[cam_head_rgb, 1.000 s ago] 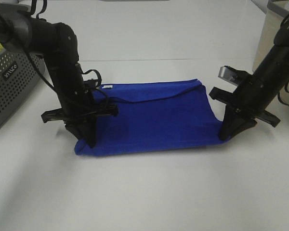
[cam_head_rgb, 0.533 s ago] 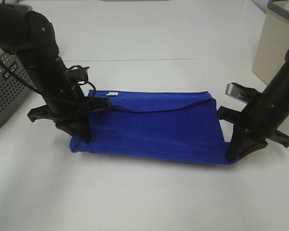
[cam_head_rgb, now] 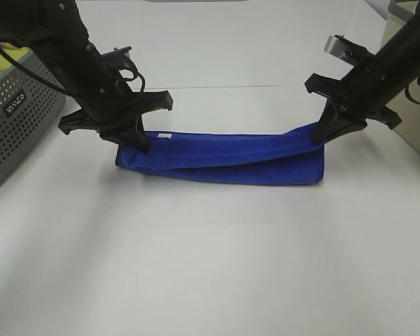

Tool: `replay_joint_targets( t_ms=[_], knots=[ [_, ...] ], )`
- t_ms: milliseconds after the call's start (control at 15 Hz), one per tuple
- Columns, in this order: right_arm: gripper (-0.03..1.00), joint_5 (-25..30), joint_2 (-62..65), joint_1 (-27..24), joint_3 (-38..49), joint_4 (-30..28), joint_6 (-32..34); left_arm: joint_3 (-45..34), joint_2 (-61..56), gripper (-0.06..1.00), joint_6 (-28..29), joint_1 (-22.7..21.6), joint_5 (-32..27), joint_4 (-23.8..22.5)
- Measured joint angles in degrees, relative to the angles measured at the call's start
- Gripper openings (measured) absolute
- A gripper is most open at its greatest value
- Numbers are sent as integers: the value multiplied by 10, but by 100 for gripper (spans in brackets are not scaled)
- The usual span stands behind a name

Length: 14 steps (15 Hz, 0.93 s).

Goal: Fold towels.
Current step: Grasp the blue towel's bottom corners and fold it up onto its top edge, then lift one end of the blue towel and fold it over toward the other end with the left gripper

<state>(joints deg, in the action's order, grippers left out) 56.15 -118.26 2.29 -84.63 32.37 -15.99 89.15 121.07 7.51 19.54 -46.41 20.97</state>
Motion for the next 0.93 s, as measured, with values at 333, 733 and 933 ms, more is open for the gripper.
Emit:
replay_joint_targets(
  t_ms=[333, 733, 933],
  knots=[
    [2, 13, -100, 0, -138, 3, 6, 140, 95, 5, 2, -33, -15, 11],
    [15, 17, -153, 0, -168, -11, 36, 190, 146, 31, -1, -33, 15, 36],
    [60, 44, -150, 0, -168, -13, 42, 192, 147, 73, -1, -33, 33, 40]
  ],
)
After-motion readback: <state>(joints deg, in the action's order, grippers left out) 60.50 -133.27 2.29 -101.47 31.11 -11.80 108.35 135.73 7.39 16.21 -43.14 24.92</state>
